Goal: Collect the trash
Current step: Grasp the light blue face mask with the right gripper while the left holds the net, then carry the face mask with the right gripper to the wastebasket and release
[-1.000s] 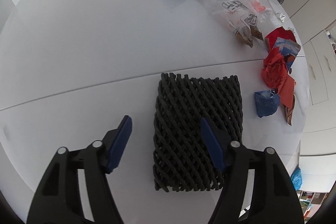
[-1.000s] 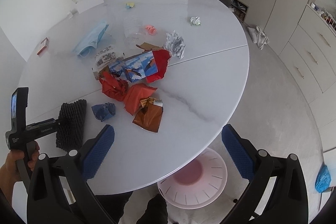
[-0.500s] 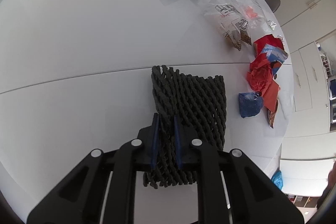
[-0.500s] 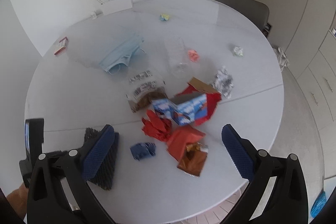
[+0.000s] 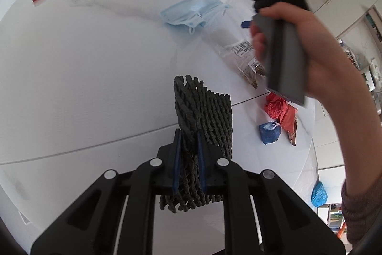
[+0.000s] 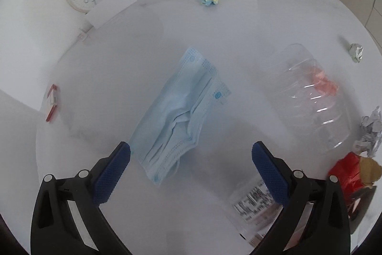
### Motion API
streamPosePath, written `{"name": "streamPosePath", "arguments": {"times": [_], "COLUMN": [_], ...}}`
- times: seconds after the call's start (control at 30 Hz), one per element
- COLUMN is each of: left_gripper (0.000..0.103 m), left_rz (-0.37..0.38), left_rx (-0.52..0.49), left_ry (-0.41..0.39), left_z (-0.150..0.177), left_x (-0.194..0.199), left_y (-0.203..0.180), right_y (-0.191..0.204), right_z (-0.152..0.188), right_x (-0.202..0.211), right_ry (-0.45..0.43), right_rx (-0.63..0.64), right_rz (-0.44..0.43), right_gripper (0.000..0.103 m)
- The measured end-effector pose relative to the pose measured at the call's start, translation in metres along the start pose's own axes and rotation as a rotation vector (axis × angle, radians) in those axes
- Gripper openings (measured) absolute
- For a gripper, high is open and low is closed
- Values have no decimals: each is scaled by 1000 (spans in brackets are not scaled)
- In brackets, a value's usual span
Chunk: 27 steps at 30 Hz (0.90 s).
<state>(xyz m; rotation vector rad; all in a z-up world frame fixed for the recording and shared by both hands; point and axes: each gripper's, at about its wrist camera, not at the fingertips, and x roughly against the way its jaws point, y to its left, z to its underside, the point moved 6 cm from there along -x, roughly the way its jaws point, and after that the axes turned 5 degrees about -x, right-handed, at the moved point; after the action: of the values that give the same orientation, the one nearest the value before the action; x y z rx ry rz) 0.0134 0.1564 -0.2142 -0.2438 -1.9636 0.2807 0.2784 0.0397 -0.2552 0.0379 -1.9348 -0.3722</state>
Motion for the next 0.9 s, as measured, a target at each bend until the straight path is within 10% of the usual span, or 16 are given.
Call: {"name": "streamPosePath", "arguments": {"times": [0.2,0.43,0.9], "left_gripper": [13,13,13], "left_rz": [-20,-88,-33], "left_rx": [-26,-52,-162], "left_ry": [-12,-54,-138], "left_z": [-9,-24,-40], "left_x": [13,26,66], "left_y": [28,48,-4], "right_y": [-3,-7,-35], "right_z": [-23,-33,-10], "right_x": [-29,-34,127], "right_ry": [-43,-48,-243], "right_rx": [-33,-38,38], "right_rz": [79,17,-181], "right_gripper": [79,10,3]}}
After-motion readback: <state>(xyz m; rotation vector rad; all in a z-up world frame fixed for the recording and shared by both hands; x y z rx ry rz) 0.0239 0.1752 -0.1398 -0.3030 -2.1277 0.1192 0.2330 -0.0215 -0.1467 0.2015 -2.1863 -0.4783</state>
